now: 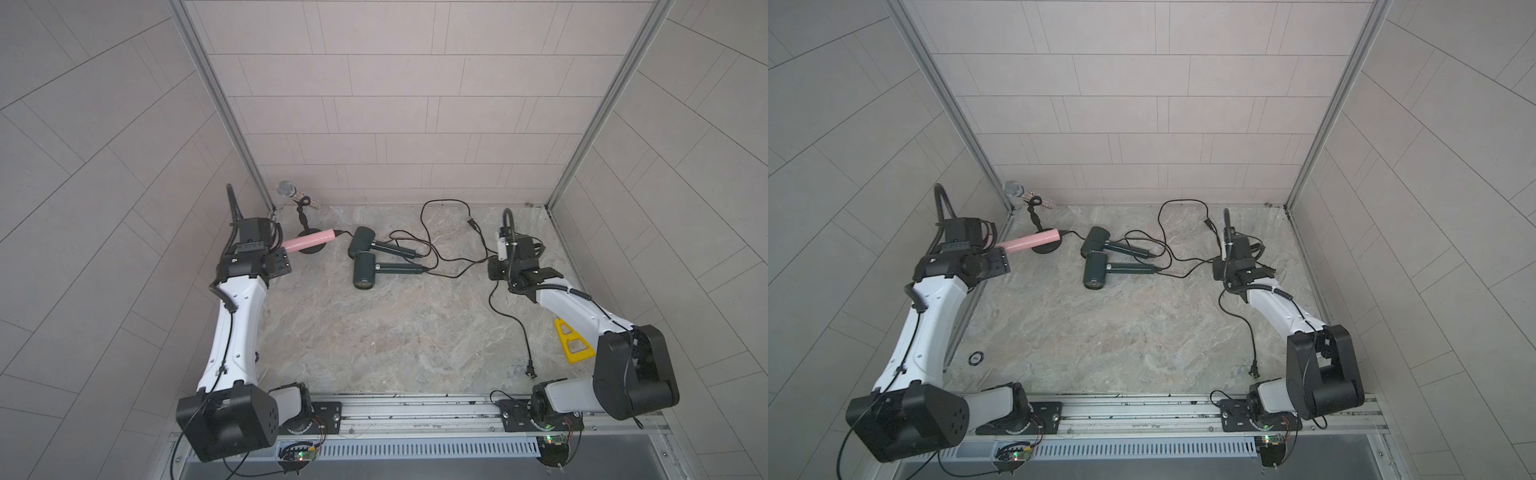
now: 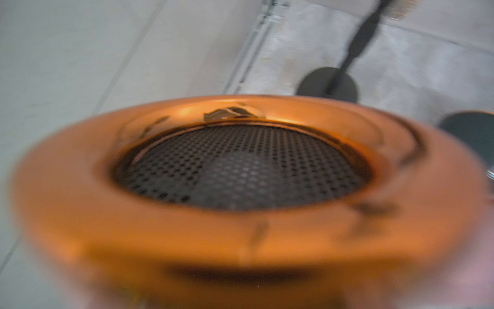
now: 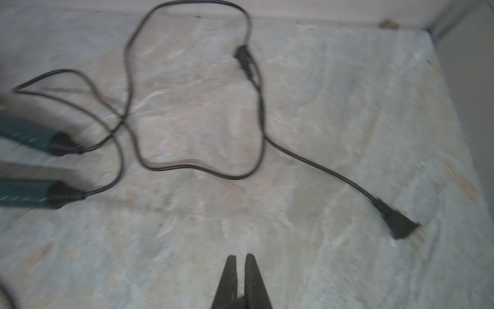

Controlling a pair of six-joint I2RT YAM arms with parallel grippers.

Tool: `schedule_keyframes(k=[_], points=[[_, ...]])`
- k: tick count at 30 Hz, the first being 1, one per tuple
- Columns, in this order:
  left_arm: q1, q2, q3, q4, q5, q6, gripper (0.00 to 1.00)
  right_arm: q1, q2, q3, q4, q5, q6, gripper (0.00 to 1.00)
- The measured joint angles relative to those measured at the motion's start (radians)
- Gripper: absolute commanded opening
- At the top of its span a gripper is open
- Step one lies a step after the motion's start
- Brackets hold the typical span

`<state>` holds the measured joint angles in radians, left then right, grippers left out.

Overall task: Wrap the cord around the hair dryer
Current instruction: Adjust the power cord at the center of the board.

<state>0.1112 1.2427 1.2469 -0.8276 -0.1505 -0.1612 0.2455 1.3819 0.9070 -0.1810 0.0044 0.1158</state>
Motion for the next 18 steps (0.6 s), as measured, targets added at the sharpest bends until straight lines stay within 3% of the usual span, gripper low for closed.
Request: schedule_keyframes(k=[3, 8, 12, 18], points=[[-0.127, 0.030, 0.010, 0.004, 0.018, 0.005, 0.00, 0.144, -0.014, 0.018, -0.020, 0.019, -0.094, 0.00], [-0.247, 0.087, 0.012, 0.008, 0.011, 0.021, 0.00, 0.281, -0.115, 0.018, -0.050, -0.004, -0.188, 0.00], [-0.336, 0.143, 0.012, 0.023, 0.005, 0.023, 0.00, 0.333, -0.214, 0.046, -0.056, -0.061, -0.203, 0.00], [-0.497, 0.232, 0.012, 0.076, 0.083, 0.030, 0.00, 0.359, -0.202, 0.169, -0.063, -0.083, -0.221, 0.00]])
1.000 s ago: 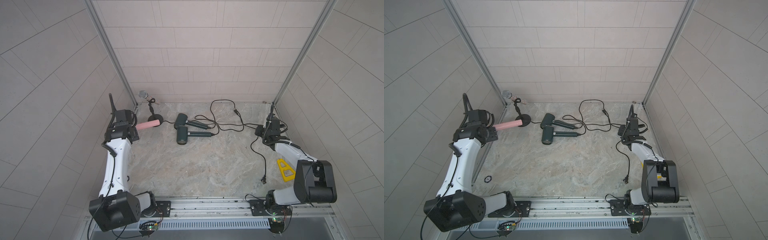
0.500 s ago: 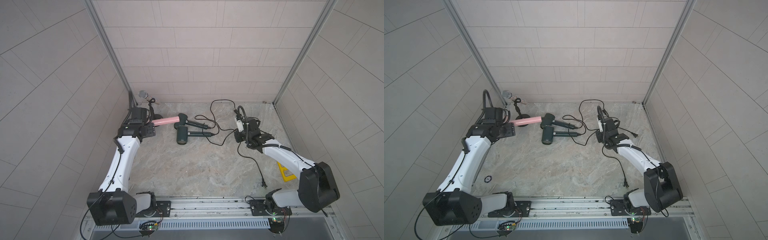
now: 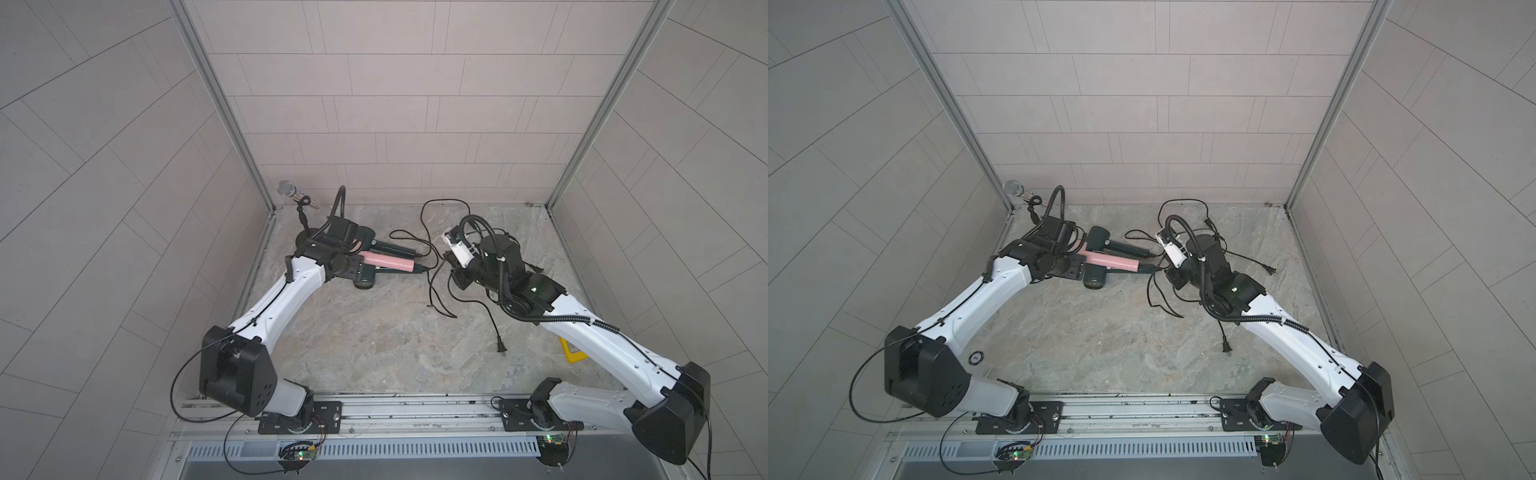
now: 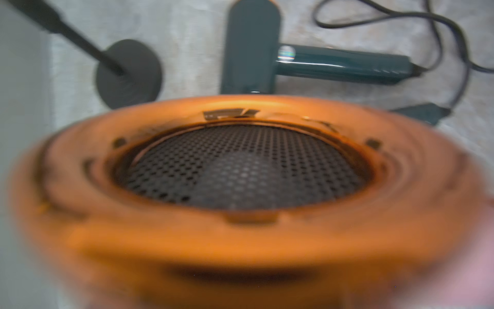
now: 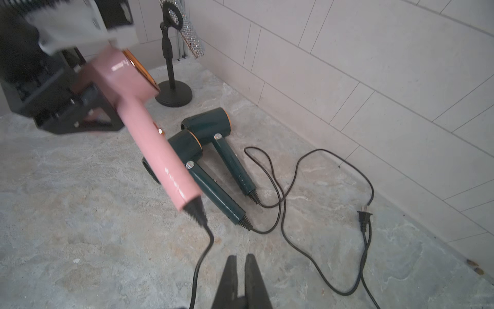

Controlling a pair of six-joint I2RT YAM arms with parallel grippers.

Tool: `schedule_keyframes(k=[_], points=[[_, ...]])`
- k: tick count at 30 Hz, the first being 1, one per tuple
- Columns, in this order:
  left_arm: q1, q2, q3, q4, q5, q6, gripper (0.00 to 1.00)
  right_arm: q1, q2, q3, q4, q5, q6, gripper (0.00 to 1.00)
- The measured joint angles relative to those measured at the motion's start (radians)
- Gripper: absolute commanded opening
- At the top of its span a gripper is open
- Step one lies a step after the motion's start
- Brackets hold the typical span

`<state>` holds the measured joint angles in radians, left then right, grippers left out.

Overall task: Wrap the cord around the hair dryer
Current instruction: Adjust the power cord at the center of the board.

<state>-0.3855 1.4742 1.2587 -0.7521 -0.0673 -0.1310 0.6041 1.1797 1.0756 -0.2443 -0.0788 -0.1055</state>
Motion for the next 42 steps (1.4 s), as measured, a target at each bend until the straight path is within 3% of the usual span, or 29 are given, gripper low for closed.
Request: schedule_keyframes(k=[6, 14, 20, 25, 30, 35, 42], points=[[-0.095, 0.044, -0.007, 0.021, 0.184, 0.046, 0.00, -0.075, 0.090, 0.059, -0.011, 0.020, -0.024, 0.00], [-0.135, 0.006, -0.100, 0.052, 0.391, 0.088, 0.00, -0.197, 0.237, 0.126, -0.047, 0.048, -0.049, 0.00], [-0.150, 0.004, -0.115, 0.063, 0.359, 0.077, 0.00, -0.251, 0.280, 0.134, -0.055, 0.038, -0.017, 0.00], [-0.114, -0.089, -0.176, 0.097, 0.385, 0.060, 0.00, -0.429, 0.294, 0.134, -0.056, 0.031, 0.068, 0.00], [-0.051, -0.309, -0.314, 0.264, 0.536, -0.043, 0.00, -0.497, 0.341, 0.105, -0.058, 0.040, 0.144, 0.00], [0.066, -0.381, -0.323, 0.336, 0.629, -0.125, 0.00, -0.525, 0.386, 0.061, -0.059, 0.034, 0.224, 0.00], [0.414, -0.411, -0.386, 0.504, 0.796, -0.365, 0.00, -0.580, 0.412, -0.005, -0.063, 0.047, 0.285, 0.00]])
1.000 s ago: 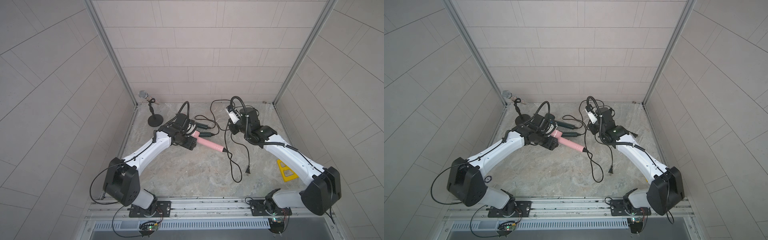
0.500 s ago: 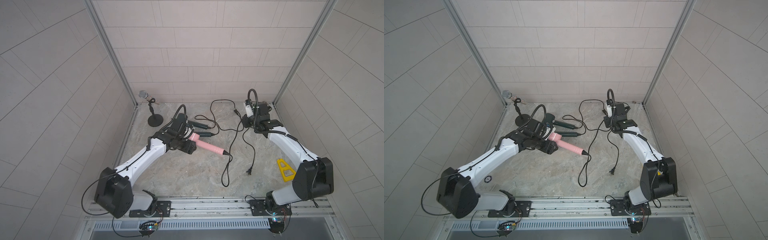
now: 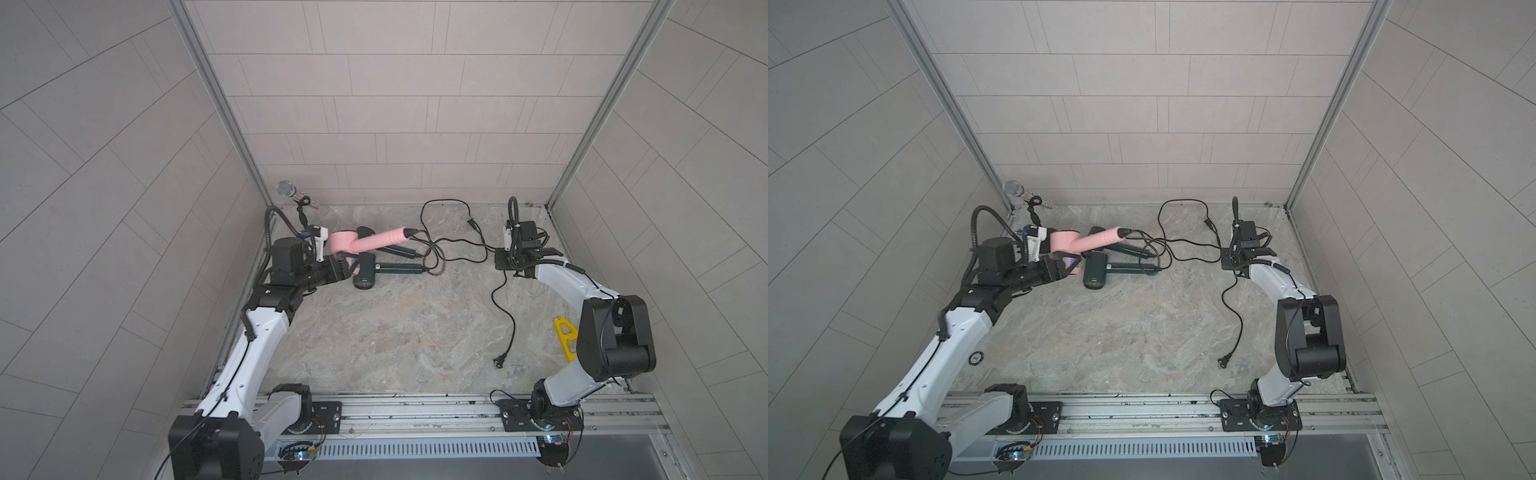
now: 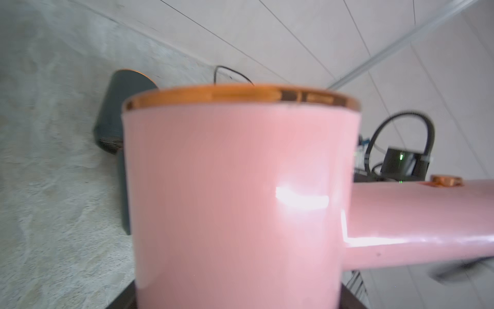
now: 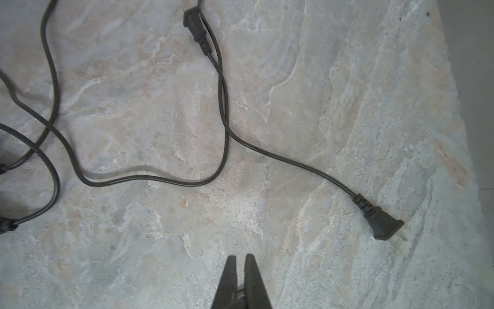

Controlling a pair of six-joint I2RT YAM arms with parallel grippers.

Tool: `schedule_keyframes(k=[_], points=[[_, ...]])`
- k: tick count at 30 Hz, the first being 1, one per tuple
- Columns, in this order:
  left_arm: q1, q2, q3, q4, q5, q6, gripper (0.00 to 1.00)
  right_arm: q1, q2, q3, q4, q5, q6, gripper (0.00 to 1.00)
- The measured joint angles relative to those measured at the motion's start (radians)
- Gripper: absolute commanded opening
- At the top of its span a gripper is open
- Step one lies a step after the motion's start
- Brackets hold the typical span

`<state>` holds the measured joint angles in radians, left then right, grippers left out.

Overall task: Wrap the cord around the hair dryer
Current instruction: Adjust the power cord at the center of the board.

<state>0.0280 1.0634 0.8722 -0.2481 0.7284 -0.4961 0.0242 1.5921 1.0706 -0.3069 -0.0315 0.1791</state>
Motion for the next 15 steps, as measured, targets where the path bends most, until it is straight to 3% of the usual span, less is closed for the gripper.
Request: schedule_keyframes(k=[3, 7, 9, 12, 13, 15], points=[[0.095, 0.019, 0.072, -0.112, -0.051, 0.023, 0.00, -0.029, 0.006, -0.026, 0.000, -0.013, 0.021, 0.02], [0.105, 0.034, 0.215, -0.312, -0.223, 0.121, 0.00, -0.085, 0.001, -0.082, 0.028, -0.078, 0.037, 0.19], [0.105, 0.034, 0.259, -0.372, -0.269, 0.156, 0.00, -0.108, -0.014, -0.134, 0.071, -0.164, 0.040, 0.39], [0.098, 0.033, 0.275, -0.418, -0.293, 0.176, 0.00, -0.105, -0.045, -0.192, 0.139, -0.318, 0.048, 0.58], [0.095, 0.033, 0.275, -0.434, -0.300, 0.180, 0.00, -0.100, -0.056, -0.207, 0.163, -0.359, 0.051, 0.71], [0.087, 0.033, 0.275, -0.469, -0.306, 0.189, 0.00, -0.086, -0.100, -0.237, 0.206, -0.441, 0.040, 0.80]])
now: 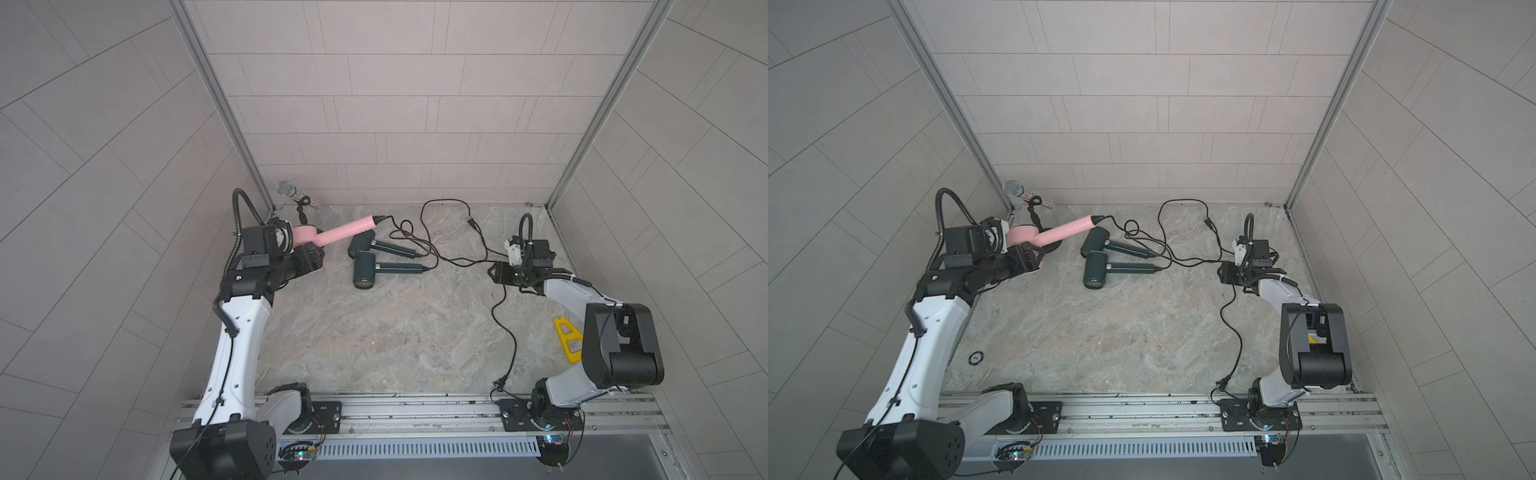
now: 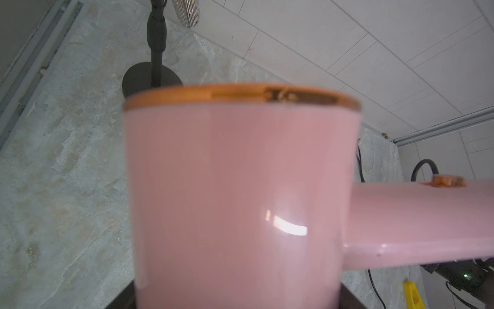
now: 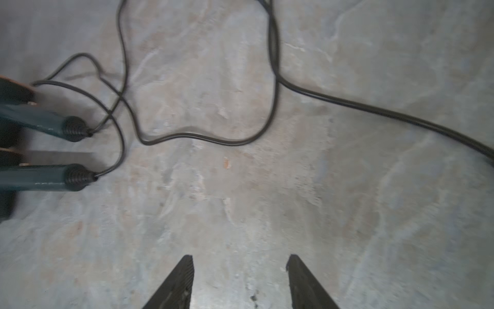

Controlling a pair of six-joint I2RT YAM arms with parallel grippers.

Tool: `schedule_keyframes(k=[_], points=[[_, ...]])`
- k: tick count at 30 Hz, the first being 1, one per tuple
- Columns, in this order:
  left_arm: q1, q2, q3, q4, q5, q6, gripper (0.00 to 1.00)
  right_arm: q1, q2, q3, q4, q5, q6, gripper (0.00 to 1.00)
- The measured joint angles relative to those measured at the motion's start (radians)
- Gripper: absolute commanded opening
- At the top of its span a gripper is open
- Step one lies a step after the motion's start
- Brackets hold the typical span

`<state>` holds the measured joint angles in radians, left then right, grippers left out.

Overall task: Wrap the cord around the hair dryer
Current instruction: Adjust the power cord at the center of the board.

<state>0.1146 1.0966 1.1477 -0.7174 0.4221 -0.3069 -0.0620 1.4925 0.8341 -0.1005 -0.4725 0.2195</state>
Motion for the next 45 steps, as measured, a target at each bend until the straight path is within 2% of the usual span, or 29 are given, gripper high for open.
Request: schedule_keyframes(k=[5, 11, 14, 19, 24, 28, 32, 36, 40, 42, 45], points=[[-0.025, 0.009, 0.015, -0.057, 0.003, 0.029, 0.00, 0.048, -0.162, -0.053, 0.068, -0.093, -0.041, 0.86], [-0.083, 0.026, 0.062, -0.096, 0.003, 0.056, 0.00, 0.198, -0.280, -0.052, 0.053, -0.098, -0.140, 0.87], [-0.098, 0.032, 0.080, -0.109, -0.004, 0.061, 0.00, 0.256, -0.263, -0.019, -0.023, -0.026, -0.177, 0.86], [-0.102, 0.048, 0.100, -0.106, -0.076, 0.053, 0.00, 0.285, -0.109, 0.105, -0.169, 0.164, -0.201, 0.86], [-0.102, 0.100, 0.163, -0.111, -0.220, 0.070, 0.00, 0.304, -0.107, 0.061, -0.219, 0.207, -0.226, 0.87], [-0.107, 0.154, 0.208, -0.103, -0.266, 0.073, 0.00, 0.345, -0.180, 0.003, -0.185, 0.119, -0.259, 0.87], [-0.128, 0.191, 0.210, -0.103, -0.296, 0.080, 0.00, 0.366, -0.267, -0.040, -0.141, -0.040, -0.282, 0.87], [-0.136, 0.225, 0.212, -0.103, -0.309, 0.083, 0.00, 0.372, -0.281, -0.032, -0.126, -0.174, -0.293, 0.87], [-0.160, 0.237, 0.225, -0.100, -0.319, 0.087, 0.00, 0.378, -0.283, -0.029, -0.115, -0.219, -0.277, 0.83], [-0.182, 0.237, 0.229, -0.099, -0.317, 0.087, 0.00, 0.385, -0.288, -0.031, -0.077, -0.218, -0.233, 0.80], [-0.226, 0.237, 0.229, -0.095, -0.303, 0.079, 0.00, 0.403, -0.302, -0.073, 0.075, -0.202, -0.116, 0.77]])
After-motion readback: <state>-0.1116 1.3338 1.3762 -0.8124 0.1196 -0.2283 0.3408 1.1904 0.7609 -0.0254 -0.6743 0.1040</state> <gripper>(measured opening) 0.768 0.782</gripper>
